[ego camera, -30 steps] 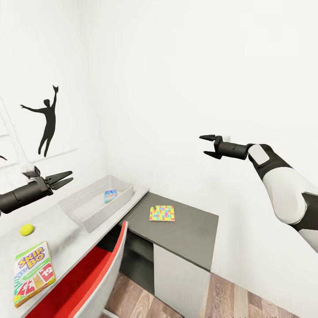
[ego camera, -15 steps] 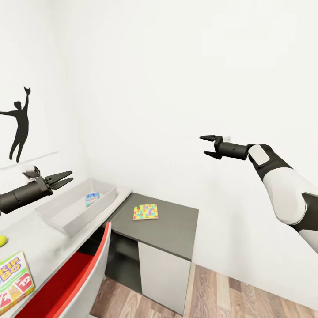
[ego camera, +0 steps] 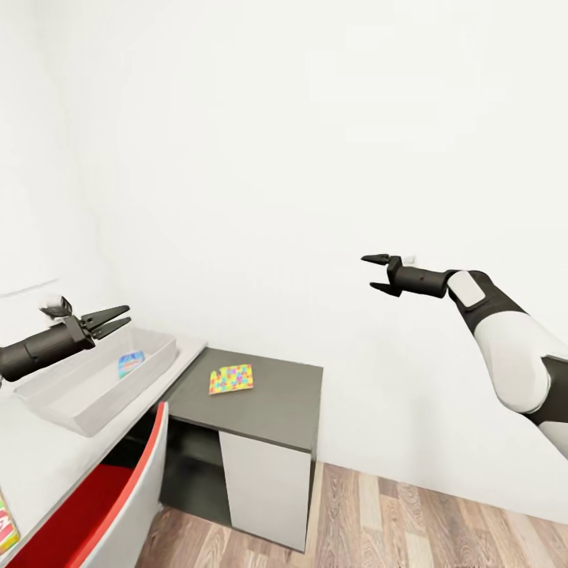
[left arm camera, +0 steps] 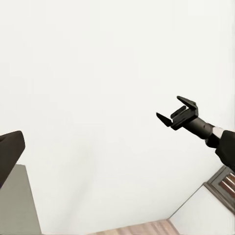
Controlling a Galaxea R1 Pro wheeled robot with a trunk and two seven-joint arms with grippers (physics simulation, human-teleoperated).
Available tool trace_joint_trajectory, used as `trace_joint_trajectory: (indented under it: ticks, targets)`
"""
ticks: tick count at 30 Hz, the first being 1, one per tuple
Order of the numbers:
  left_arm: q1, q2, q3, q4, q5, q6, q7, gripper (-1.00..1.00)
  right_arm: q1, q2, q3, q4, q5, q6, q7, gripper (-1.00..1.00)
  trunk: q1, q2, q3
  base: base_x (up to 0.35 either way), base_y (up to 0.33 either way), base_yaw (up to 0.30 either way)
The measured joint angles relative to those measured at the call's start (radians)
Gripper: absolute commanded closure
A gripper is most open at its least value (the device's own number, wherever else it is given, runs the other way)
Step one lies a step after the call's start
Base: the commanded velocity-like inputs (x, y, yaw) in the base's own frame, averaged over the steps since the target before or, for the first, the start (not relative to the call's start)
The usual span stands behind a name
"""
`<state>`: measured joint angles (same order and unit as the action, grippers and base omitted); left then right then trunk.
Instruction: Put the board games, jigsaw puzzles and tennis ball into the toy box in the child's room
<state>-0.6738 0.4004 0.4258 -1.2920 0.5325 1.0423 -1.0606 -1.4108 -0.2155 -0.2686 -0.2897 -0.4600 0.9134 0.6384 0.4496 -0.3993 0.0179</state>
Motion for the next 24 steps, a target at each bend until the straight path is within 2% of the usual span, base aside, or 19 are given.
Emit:
trace_joint_trajectory:
  ticks: [9,15,24]
  targets:
    - [0.000,0.000,0.000,-0.001,0.000,0.000,0.000,-1.00,0.063,-0.039,0.001,0.000,0.000,-0.002,0.000,-1.00,0.000,0.000,0.009,-0.003,-0.002,-0.252]
    - [0.000,0.000,0.000,-0.001,0.000,0.000,0.000,-1.00,0.128,-0.059,0.002,-0.001,0.001,-0.006,-0.014,-1.00,0.000,0.000,0.015,0.000,0.000,-0.247]
    - [0.002,0.000,0.000,-0.001,0.000,0.000,0.000,-1.00,0.224,-0.086,0.003,0.000,0.008,-0.065,-0.053,-1.00,0.000,0.000,0.024,0.000,0.000,-0.246]
